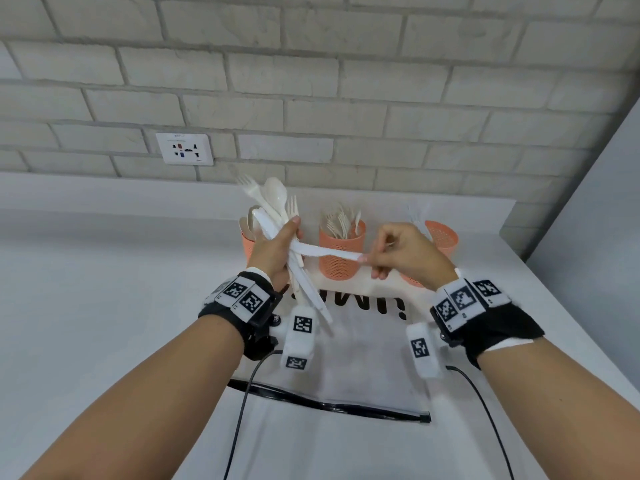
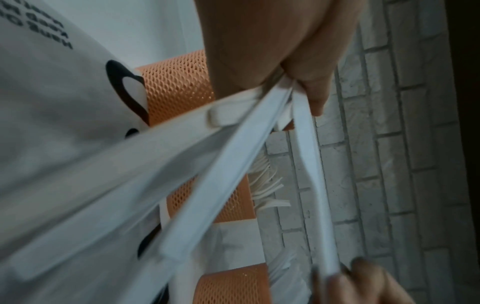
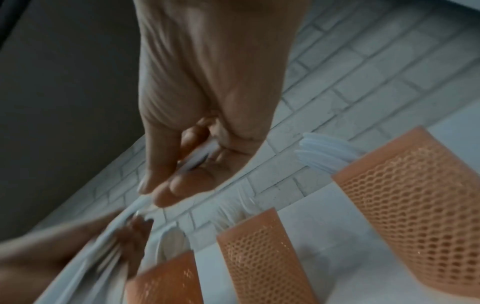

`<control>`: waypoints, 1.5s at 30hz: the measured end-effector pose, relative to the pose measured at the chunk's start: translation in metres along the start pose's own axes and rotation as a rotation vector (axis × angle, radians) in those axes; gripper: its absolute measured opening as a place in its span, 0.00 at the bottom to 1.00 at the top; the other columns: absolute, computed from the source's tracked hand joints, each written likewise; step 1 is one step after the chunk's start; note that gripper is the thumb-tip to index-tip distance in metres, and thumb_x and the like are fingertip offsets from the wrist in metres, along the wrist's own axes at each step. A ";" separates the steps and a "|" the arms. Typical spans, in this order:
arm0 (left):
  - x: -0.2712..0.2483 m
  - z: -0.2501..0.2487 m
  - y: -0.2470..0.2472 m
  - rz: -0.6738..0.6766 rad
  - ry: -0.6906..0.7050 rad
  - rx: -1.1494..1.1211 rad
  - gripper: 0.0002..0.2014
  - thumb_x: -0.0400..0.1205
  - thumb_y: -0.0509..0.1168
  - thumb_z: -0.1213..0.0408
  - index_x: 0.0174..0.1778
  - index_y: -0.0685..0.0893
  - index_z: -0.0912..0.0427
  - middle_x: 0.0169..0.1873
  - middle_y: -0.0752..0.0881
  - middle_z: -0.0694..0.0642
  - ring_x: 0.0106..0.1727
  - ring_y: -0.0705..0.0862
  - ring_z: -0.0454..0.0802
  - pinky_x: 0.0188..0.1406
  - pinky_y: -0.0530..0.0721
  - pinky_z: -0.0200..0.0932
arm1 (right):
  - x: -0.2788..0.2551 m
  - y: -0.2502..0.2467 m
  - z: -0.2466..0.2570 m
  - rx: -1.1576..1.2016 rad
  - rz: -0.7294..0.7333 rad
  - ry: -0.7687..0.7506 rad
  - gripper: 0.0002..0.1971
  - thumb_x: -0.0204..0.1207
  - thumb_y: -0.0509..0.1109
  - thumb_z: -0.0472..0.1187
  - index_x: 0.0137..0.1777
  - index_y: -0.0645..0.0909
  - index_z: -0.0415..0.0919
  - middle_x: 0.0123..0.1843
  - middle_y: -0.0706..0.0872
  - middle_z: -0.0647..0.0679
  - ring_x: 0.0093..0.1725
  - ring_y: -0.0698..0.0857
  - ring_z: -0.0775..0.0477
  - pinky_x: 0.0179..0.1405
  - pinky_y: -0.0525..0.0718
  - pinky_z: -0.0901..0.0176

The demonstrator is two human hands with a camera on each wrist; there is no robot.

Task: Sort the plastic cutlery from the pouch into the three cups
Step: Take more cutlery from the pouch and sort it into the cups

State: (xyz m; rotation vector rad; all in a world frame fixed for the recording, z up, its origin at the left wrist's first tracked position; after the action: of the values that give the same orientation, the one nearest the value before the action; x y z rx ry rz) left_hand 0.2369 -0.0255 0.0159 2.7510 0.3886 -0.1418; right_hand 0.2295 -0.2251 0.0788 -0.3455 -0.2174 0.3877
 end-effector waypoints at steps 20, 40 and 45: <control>0.010 0.010 0.015 0.008 -0.112 -0.328 0.04 0.79 0.66 0.68 0.42 0.77 0.59 0.28 0.82 0.51 0.24 0.81 0.42 0.31 0.81 0.39 | -0.008 0.069 -0.043 -0.275 0.349 0.114 0.08 0.81 0.65 0.40 0.53 0.80 0.37 0.32 0.81 0.52 0.34 0.79 0.54 0.35 0.77 0.66; 0.005 -0.005 0.022 -0.042 0.001 -0.243 0.03 0.80 0.65 0.70 0.41 0.78 0.62 0.30 0.82 0.52 0.25 0.82 0.42 0.27 0.82 0.36 | -0.035 0.030 -0.081 -0.079 0.311 0.254 0.08 0.85 0.55 0.34 0.52 0.76 0.41 0.31 0.70 0.49 0.29 0.69 0.54 0.30 0.71 0.65; -0.003 0.014 0.049 0.057 -0.043 -0.168 0.05 0.79 0.65 0.70 0.48 0.79 0.66 0.29 0.80 0.55 0.27 0.81 0.46 0.31 0.83 0.39 | -0.017 -0.025 -0.031 -0.106 0.082 0.102 0.09 0.85 0.54 0.38 0.57 0.74 0.50 0.33 0.72 0.51 0.32 0.73 0.55 0.37 0.77 0.60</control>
State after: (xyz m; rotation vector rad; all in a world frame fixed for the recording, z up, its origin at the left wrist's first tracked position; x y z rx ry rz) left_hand 0.2474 -0.0751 0.0197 2.5864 0.2958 -0.1468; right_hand 0.2310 -0.2623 0.0576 -0.4788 -0.1247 0.4397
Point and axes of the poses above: each hand's wrist, its own x-axis towards the middle knuckle, its own y-axis out of the palm, z = x × y, the point moved 10 cm from there along x, towards the middle knuckle
